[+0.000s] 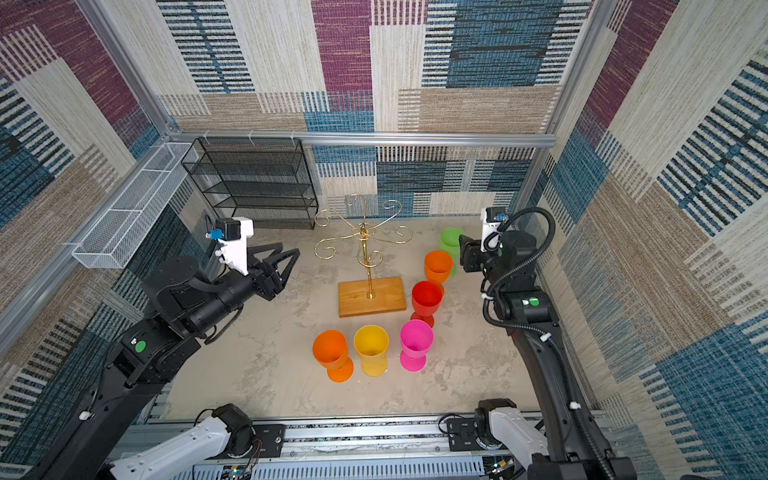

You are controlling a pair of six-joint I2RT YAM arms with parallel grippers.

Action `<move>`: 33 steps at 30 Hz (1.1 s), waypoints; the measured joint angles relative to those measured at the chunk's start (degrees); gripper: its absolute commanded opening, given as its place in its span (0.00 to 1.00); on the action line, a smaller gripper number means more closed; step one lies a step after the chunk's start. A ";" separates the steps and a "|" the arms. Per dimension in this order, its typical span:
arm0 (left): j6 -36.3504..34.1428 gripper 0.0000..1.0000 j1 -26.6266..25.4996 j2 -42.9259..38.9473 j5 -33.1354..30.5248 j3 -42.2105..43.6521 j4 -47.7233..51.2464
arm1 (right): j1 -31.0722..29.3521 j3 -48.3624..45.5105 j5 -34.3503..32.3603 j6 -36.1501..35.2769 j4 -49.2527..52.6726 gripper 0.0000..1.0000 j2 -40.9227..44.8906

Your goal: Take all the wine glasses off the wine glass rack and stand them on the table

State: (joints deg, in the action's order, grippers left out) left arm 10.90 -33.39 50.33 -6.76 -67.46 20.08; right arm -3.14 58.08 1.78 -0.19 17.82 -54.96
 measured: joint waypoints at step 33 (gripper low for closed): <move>-13.18 0.60 33.68 37.03 -4.44 45.77 -63.87 | 0.00 -40.22 -21.16 6.99 -48.19 0.64 -6.54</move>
State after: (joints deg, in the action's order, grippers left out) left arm -2.28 0.30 87.35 -11.20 -21.69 -43.79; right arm -3.14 17.87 -19.38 6.81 -30.37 -61.49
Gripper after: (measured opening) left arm 0.591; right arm 0.637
